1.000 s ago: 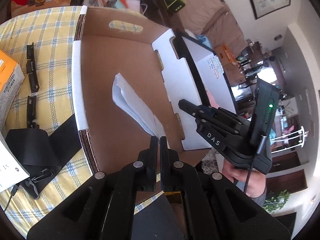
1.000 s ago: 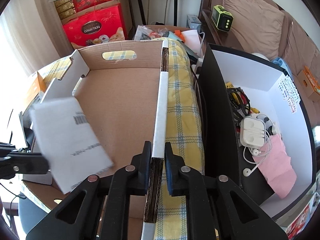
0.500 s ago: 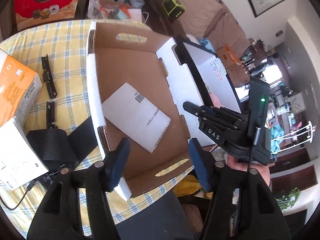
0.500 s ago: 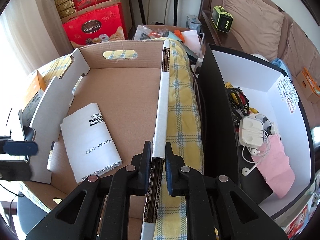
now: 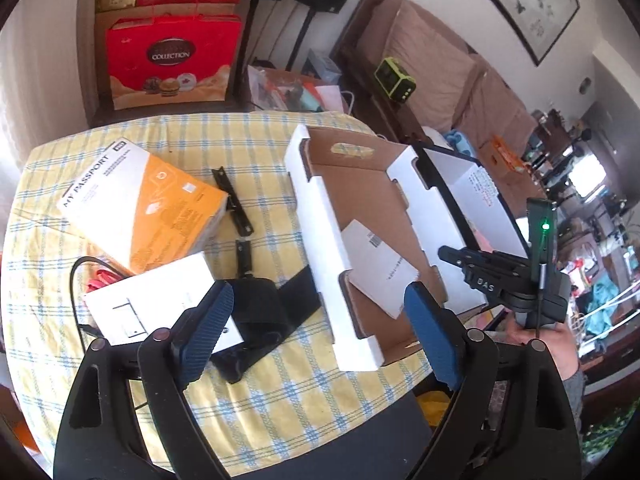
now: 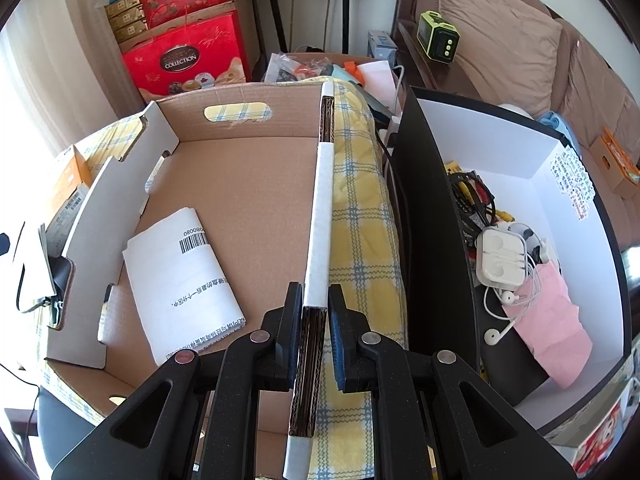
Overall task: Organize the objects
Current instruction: 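Move the left gripper back to the white WD instruction leaflet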
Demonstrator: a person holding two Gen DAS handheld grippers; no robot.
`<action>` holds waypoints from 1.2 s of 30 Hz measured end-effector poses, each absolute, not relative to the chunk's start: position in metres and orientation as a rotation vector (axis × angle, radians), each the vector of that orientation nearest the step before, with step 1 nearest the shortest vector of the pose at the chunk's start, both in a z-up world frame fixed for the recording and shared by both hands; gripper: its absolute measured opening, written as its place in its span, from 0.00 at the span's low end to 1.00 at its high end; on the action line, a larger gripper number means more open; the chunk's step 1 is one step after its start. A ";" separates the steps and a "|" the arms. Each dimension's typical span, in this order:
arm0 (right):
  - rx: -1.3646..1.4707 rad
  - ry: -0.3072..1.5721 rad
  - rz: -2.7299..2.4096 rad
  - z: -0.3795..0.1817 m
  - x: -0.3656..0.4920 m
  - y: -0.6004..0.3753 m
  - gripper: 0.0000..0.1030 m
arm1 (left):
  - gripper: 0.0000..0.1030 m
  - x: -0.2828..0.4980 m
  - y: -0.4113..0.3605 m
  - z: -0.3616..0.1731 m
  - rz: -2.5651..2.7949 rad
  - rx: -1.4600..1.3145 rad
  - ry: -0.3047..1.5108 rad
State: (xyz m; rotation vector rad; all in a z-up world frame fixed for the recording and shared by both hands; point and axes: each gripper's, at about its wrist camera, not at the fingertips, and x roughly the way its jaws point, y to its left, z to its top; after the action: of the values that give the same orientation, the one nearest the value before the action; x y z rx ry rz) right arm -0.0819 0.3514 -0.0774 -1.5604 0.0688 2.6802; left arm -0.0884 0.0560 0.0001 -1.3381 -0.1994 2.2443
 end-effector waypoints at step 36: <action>-1.535 0.178 2.688 -0.082 -0.040 0.350 0.12 | 0.83 -0.119 -0.050 -0.093 2.408 -1.556 -0.423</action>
State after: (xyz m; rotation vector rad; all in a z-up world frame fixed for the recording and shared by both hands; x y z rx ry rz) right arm -0.0401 0.3500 -0.0823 -1.5354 0.1784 2.6883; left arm -0.1193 -0.0500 -0.0928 -1.5558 -0.4231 2.4080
